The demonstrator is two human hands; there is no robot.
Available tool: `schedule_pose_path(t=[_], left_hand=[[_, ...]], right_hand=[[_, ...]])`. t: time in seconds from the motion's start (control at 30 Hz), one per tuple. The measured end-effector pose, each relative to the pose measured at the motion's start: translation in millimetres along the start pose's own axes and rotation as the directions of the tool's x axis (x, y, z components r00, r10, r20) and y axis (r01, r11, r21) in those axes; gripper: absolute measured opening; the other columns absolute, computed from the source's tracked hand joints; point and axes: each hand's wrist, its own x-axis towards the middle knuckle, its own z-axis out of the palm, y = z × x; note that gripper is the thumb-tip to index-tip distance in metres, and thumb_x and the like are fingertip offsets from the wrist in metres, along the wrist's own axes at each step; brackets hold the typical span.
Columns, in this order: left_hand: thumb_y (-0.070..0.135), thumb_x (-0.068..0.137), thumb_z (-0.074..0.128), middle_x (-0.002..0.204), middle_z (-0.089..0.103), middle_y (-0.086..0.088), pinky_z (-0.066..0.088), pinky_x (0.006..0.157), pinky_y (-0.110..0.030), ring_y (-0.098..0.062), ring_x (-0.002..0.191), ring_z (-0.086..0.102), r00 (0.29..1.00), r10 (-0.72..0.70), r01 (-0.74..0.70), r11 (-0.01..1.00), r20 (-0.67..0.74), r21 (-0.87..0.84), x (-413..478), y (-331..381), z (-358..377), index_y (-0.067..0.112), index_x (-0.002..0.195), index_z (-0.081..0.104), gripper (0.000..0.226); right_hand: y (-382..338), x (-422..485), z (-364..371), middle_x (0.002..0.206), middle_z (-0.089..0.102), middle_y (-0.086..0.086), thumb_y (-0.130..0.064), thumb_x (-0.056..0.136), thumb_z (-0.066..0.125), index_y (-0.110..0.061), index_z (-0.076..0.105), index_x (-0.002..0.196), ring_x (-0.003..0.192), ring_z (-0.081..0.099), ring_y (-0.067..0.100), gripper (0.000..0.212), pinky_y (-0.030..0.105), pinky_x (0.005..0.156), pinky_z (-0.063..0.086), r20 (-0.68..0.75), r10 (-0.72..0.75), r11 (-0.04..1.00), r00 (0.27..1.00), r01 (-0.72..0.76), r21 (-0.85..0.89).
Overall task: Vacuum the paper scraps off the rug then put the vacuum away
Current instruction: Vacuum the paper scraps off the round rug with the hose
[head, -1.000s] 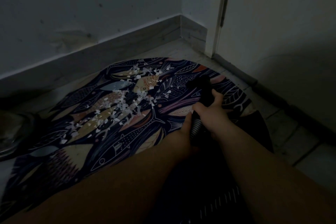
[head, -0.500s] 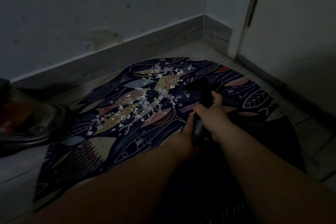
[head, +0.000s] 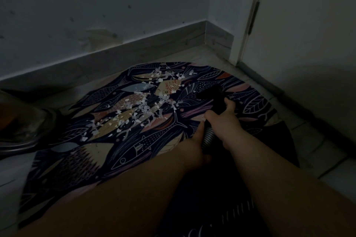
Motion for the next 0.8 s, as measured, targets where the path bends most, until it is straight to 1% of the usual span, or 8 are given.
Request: schedule_pose_path(t=[0.1, 0.2, 0.27, 0.37, 0.43, 0.6, 0.7, 0.8], left_hand=[[0.026, 0.089, 0.061, 0.129, 0.054, -0.014, 0.041, 0.081, -0.022, -0.024, 0.106, 0.058, 1.000, 0.009, -0.009, 1.000, -0.017, -0.002, -7.0, -2.1, -3.0, 0.035, 0.145, -0.021, 0.100], [0.025, 0.089, 0.060, 0.119, 0.060, -0.014, 0.044, 0.078, -0.025, -0.022, 0.096, 0.059, 0.998, 0.040, -0.038, 0.999, -0.055, 0.025, -12.4, -4.5, -3.3, 0.036, 0.145, -0.021, 0.100], [0.026, 0.088, 0.061, 0.127, 0.055, -0.015, 0.046, 0.089, -0.028, -0.025, 0.107, 0.057, 0.999, 0.023, -0.021, 0.999, -0.044, 0.031, -13.8, -9.4, -1.1, 0.035, 0.145, -0.021, 0.100], [0.030, 0.088, 0.061, 0.145, 0.038, -0.013, 0.038, 0.104, -0.029, -0.026, 0.125, 0.047, 1.000, -0.011, 0.011, 1.000, -0.015, 0.029, -14.1, -13.5, 1.4, 0.034, 0.145, -0.022, 0.101], [0.030, 0.088, 0.061, 0.146, 0.037, -0.013, 0.039, 0.103, -0.029, -0.027, 0.124, 0.048, 1.000, -0.005, 0.005, 1.000, -0.005, 0.027, -14.7, -12.6, -0.4, 0.034, 0.145, -0.021, 0.100], [0.029, 0.089, 0.061, 0.141, 0.043, -0.014, 0.039, 0.095, -0.025, -0.025, 0.120, 0.051, 1.000, -0.016, 0.016, 1.000, 0.013, 0.001, -18.0, -14.6, -5.3, 0.035, 0.146, -0.021, 0.100], [0.028, 0.089, 0.060, 0.134, 0.051, -0.014, 0.037, 0.086, -0.020, -0.024, 0.115, 0.054, 1.000, -0.027, 0.027, 1.000, 0.006, -0.014, -21.2, -15.5, -7.1, 0.033, 0.146, -0.021, 0.099], [0.028, 0.090, 0.059, 0.135, 0.050, -0.013, 0.037, 0.088, -0.020, -0.025, 0.116, 0.053, 0.999, -0.041, 0.041, 0.999, 0.009, -0.010, -25.0, -16.6, -11.7, 0.032, 0.146, -0.021, 0.098]], right_hand=[[-2.4, -7.2, 1.9, 0.098, 0.050, -0.002, -0.027, 0.091, 0.061, -0.043, 0.015, 0.146, 0.087, 0.058, 0.026, 0.073, 0.041, 0.074, 0.056, 0.013, 0.019, 0.997, 1.000, -0.020, 0.070], [0.3, -12.2, 2.6, 0.102, 0.051, -0.006, -0.028, 0.090, 0.061, -0.047, 0.019, 0.143, 0.091, 0.058, 0.025, 0.071, 0.052, 0.085, 0.054, 0.007, -0.001, 0.990, 1.000, 0.000, 0.139], [2.8, -14.7, 5.0, 0.099, 0.049, -0.008, -0.028, 0.091, 0.061, -0.046, 0.016, 0.146, 0.088, 0.057, 0.021, 0.073, 0.047, 0.085, 0.054, 0.014, -0.022, 0.994, 1.000, 0.021, 0.107], [3.4, -16.8, 8.6, 0.098, 0.048, -0.005, -0.028, 0.092, 0.061, -0.041, 0.012, 0.149, 0.084, 0.055, 0.019, 0.076, 0.043, 0.083, 0.053, 0.027, -0.013, 0.998, 1.000, 0.011, 0.063], [4.2, -17.0, 9.4, 0.109, 0.050, 0.001, -0.028, 0.092, 0.060, -0.040, 0.014, 0.149, 0.084, 0.055, 0.018, 0.074, 0.040, 0.080, 0.052, 0.000, -0.015, 0.997, 1.000, 0.015, 0.073], [2.2, -17.5, 12.1, 0.107, 0.049, 0.001, -0.030, 0.093, 0.058, -0.041, 0.012, 0.149, 0.082, 0.056, 0.021, 0.073, 0.036, 0.071, 0.052, 0.007, 0.009, 1.000, 1.000, -0.009, 0.030], [-2.1, -16.2, 15.1, 0.111, 0.049, 0.003, -0.032, 0.092, 0.059, -0.043, 0.011, 0.148, 0.085, 0.057, 0.024, 0.075, 0.040, 0.076, 0.054, 0.031, 0.027, 1.000, 0.999, -0.026, -0.012], [-4.4, -16.5, 19.9, 0.113, 0.050, 0.005, -0.031, 0.092, 0.060, -0.042, 0.011, 0.148, 0.086, 0.057, 0.024, 0.076, 0.043, 0.080, 0.054, 0.043, 0.028, 1.000, 0.999, -0.027, -0.009]])
